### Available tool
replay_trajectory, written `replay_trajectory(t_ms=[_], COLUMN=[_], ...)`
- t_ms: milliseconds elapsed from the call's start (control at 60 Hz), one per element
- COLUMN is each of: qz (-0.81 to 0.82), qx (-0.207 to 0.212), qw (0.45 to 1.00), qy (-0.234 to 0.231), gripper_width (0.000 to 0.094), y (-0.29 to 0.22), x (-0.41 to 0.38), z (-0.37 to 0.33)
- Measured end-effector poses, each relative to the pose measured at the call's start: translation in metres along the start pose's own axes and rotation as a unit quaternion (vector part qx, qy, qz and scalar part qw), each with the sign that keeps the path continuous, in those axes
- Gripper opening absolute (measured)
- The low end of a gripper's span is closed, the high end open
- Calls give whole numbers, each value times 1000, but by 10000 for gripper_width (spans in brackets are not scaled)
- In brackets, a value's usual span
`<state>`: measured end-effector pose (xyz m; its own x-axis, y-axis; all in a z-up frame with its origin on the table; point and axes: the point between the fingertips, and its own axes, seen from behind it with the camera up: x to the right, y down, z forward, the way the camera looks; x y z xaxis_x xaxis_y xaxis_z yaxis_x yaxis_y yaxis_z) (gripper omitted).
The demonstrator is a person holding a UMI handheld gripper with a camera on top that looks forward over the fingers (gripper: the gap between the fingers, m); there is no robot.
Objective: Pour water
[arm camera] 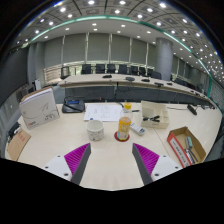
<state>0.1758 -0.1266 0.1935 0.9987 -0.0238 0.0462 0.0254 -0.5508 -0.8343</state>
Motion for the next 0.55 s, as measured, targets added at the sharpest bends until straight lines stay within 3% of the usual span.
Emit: replay_trajectory(t_ms=[200, 550], qz=[0, -22], qx=[-10, 2], qw=[1000, 1000], qy=[8, 9], gripper_width=[857, 859], y=[25, 40], x=[-34, -57], z=[-90, -134])
